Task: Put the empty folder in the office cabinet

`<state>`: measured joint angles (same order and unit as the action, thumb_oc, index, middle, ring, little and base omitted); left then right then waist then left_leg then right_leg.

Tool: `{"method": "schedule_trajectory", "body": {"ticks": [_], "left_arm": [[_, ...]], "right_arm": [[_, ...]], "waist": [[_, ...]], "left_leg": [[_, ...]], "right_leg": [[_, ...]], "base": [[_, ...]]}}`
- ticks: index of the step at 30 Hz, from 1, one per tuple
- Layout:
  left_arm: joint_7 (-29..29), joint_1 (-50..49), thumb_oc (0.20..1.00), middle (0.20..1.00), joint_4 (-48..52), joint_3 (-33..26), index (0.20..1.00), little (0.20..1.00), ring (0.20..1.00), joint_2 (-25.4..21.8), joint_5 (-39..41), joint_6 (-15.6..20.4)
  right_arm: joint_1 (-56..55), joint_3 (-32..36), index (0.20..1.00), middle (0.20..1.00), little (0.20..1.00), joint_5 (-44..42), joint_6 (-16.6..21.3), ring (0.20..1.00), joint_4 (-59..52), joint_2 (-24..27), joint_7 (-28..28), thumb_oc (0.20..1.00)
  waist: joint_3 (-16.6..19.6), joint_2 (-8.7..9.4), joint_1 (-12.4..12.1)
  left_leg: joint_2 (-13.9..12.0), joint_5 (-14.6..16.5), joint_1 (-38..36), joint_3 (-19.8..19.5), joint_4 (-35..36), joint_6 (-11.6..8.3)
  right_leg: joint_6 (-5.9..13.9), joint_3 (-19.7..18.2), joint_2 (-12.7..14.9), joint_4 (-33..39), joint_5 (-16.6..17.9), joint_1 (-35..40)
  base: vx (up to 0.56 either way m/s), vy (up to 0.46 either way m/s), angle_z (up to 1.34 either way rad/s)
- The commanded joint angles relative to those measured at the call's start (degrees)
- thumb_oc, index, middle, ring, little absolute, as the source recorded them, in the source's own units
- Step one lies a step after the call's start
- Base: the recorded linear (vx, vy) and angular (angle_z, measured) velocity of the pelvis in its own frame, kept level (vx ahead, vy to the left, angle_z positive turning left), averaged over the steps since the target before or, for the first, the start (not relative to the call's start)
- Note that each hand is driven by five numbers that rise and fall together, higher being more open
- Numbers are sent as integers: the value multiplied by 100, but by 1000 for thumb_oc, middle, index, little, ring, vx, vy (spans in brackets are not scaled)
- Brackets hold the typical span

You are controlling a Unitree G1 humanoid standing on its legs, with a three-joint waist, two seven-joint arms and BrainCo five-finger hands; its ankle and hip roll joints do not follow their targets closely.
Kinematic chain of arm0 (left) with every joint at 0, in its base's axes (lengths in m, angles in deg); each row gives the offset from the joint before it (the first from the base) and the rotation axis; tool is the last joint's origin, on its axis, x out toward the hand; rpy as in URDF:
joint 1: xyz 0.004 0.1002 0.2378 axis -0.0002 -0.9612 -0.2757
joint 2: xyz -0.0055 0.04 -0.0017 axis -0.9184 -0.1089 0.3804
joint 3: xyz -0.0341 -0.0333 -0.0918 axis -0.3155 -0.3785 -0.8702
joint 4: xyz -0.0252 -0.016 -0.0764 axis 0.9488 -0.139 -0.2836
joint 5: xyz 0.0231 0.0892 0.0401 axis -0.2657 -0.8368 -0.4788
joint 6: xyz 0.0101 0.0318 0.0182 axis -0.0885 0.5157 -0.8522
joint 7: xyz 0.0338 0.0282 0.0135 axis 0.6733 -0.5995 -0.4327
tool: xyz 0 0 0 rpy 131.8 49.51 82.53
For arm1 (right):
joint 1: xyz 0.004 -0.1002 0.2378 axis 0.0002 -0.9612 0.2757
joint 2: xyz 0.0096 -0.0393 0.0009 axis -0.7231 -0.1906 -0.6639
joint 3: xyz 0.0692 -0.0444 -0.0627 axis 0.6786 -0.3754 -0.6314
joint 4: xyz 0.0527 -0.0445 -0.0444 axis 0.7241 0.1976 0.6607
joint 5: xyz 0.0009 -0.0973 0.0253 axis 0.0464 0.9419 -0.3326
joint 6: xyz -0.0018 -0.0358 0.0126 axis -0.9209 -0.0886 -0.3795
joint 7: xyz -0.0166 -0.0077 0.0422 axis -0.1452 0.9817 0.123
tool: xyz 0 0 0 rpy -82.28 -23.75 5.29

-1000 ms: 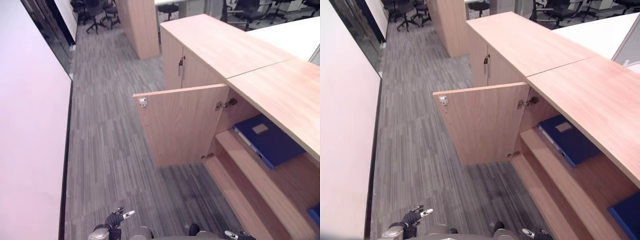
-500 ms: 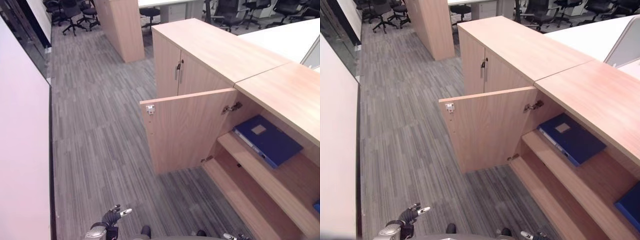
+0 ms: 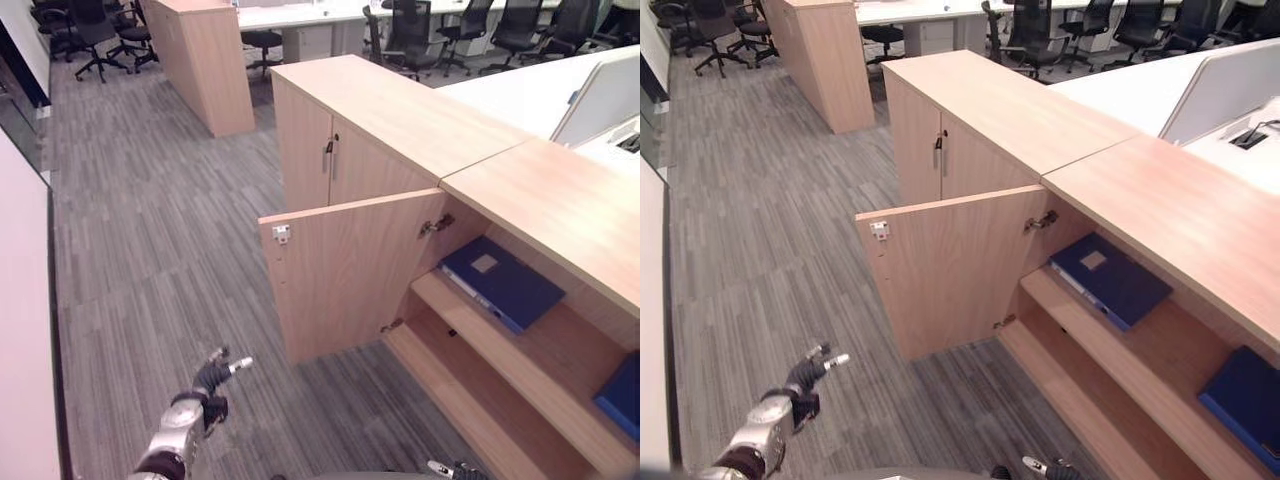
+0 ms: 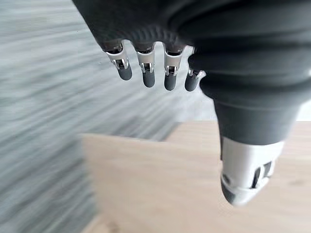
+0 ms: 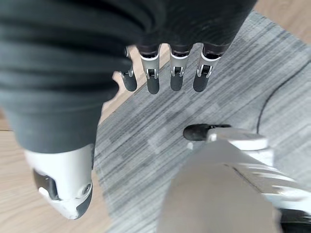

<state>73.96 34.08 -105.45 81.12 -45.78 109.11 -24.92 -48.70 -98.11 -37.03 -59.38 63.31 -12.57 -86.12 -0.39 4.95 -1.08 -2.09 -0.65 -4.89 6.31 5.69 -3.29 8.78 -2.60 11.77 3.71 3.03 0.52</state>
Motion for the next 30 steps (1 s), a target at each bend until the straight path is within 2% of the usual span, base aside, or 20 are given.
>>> {"method": "schedule_trajectory", "body": {"ticks": [1,6,7,13,22,30], "left_arm": [[188,951,1000,1000,-156,-325,1000,1000,1000,-456,291,427],[249,1581,1000,1000,-356,-321,1000,1000,1000,-925,340,480],[297,1905,1000,1000,-451,-292,1000,1000,1000,-1122,377,494],[363,2667,1000,1000,-777,-164,1000,1000,1000,-1418,445,558],[309,3201,1000,1000,-1034,21,1000,1000,1000,-1537,508,580],[225,3410,1000,1000,-1276,173,1000,1000,1000,-1406,462,574]], "right_arm": [[87,-148,1000,1000,1000,112,111,1000,-234,187,53,1000],[-24,-199,1000,1000,1000,63,140,1000,-326,165,111,1000],[-69,-220,1000,1000,1000,66,138,1000,-340,187,136,1000],[-148,-225,1000,1000,1000,76,132,1000,-228,240,168,1000],[-92,-202,1000,1000,1000,46,125,1000,-112,269,184,1000],[2,-310,1000,1000,1000,-30,172,1000,-287,241,241,1000]], "waist": [[-130,-201,176],[-97,-156,343],[-97,-141,444],[-181,-84,669],[-259,-41,850],[-301,58,959]], "left_leg": [[-182,294,209,-205,-343,-65],[-196,323,127,-60,-283,-61],[-213,334,92,15,-259,-67],[-250,353,30,259,-200,-66],[-281,395,-19,526,-179,-54],[-319,420,-72,706,-164,-59]], "right_leg": [[618,65,327,-494,-219,400],[622,-82,305,-472,-57,311],[622,-157,288,-479,54,239],[622,-417,236,-478,404,17],[622,-593,194,-498,743,-202],[622,-600,167,-493,1011,-329]], "base": [[69,87,-13],[25,38,-22],[16,45,-25],[-14,37,-43],[-19,36,-24],[-7,8,-16]]}}
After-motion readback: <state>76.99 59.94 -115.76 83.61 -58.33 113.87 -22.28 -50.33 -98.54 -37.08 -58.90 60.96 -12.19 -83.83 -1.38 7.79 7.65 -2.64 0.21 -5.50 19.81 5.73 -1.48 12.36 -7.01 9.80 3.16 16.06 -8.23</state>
